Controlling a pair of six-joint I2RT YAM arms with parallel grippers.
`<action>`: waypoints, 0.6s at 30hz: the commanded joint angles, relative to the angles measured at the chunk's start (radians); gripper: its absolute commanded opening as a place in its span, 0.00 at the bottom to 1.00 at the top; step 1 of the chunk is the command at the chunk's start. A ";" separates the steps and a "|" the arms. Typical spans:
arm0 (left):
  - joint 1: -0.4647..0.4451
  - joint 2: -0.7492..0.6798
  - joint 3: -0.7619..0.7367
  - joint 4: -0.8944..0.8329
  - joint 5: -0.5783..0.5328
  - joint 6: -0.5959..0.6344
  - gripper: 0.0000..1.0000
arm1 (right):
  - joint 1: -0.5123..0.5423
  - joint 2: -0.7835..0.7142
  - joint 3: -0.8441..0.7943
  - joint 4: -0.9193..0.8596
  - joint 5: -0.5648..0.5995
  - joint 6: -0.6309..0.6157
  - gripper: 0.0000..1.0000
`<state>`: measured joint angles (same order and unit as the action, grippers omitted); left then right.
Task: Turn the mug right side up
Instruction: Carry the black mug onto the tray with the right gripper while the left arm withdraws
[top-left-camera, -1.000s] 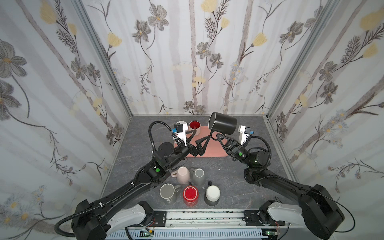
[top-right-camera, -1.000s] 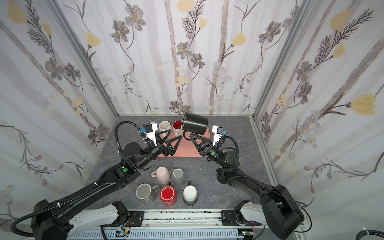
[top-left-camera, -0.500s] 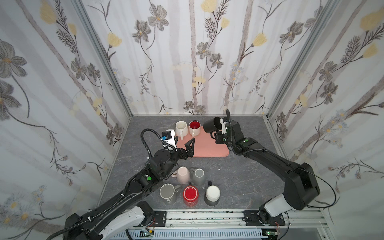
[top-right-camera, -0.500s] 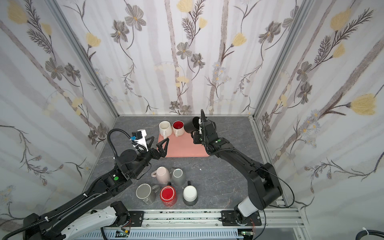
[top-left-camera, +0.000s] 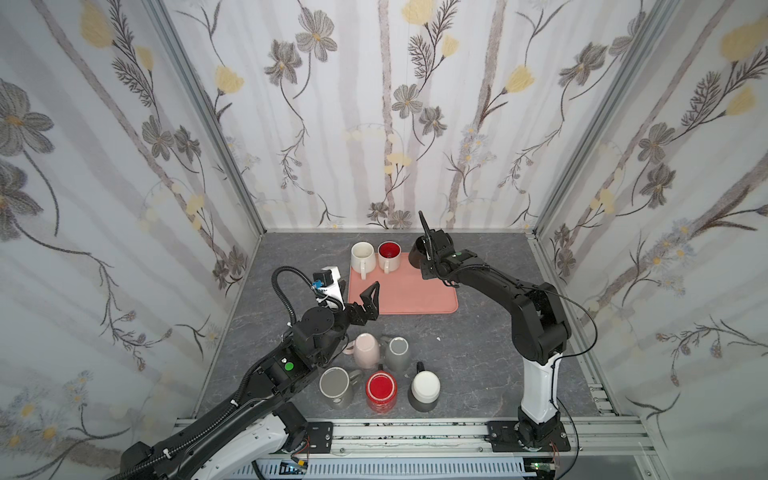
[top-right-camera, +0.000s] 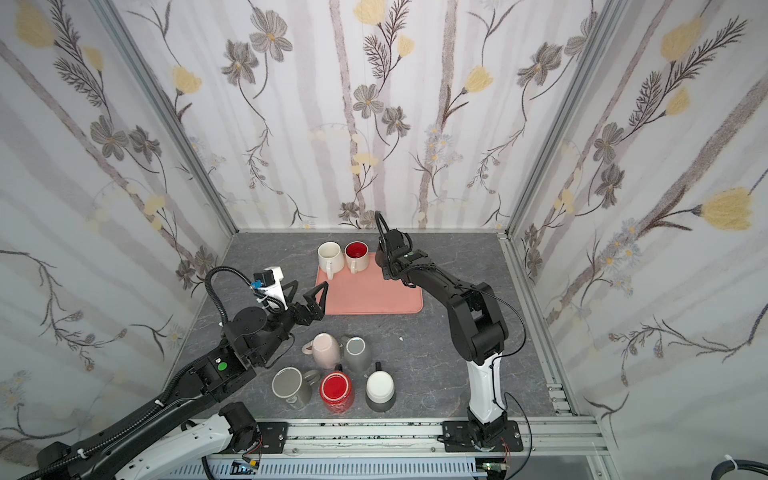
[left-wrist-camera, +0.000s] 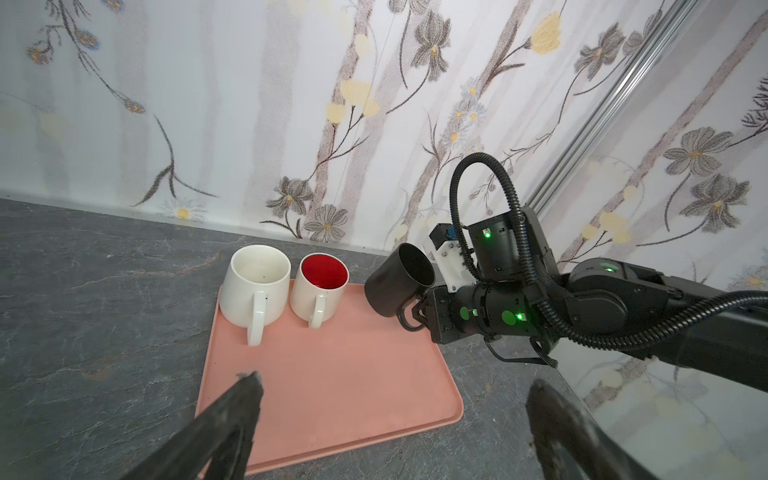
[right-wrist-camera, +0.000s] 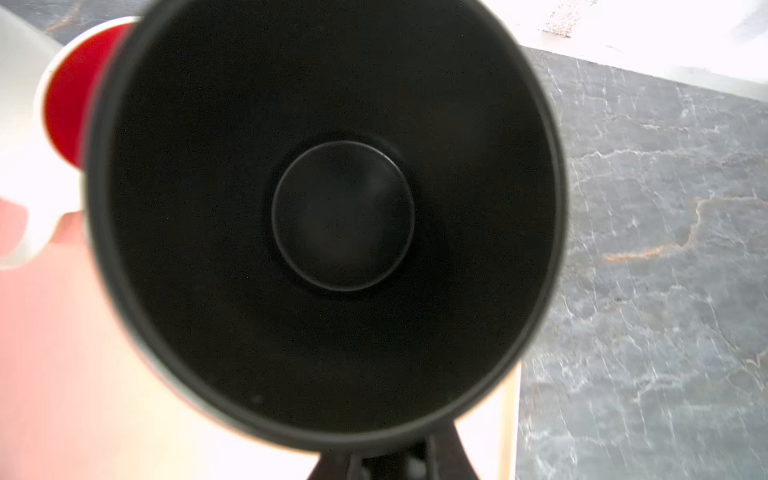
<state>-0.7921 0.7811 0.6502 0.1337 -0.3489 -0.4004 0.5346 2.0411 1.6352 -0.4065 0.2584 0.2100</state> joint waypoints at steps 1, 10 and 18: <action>0.001 -0.009 -0.006 0.001 -0.024 -0.015 1.00 | -0.001 0.042 0.049 -0.001 0.052 -0.024 0.00; 0.001 -0.020 -0.004 -0.003 -0.023 -0.010 1.00 | 0.000 0.138 0.130 -0.034 0.062 -0.040 0.00; 0.001 -0.024 -0.003 -0.001 -0.018 -0.011 1.00 | 0.000 0.197 0.196 -0.067 0.108 -0.063 0.00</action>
<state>-0.7921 0.7597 0.6456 0.1169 -0.3546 -0.4004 0.5354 2.2261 1.8038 -0.5060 0.3134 0.1623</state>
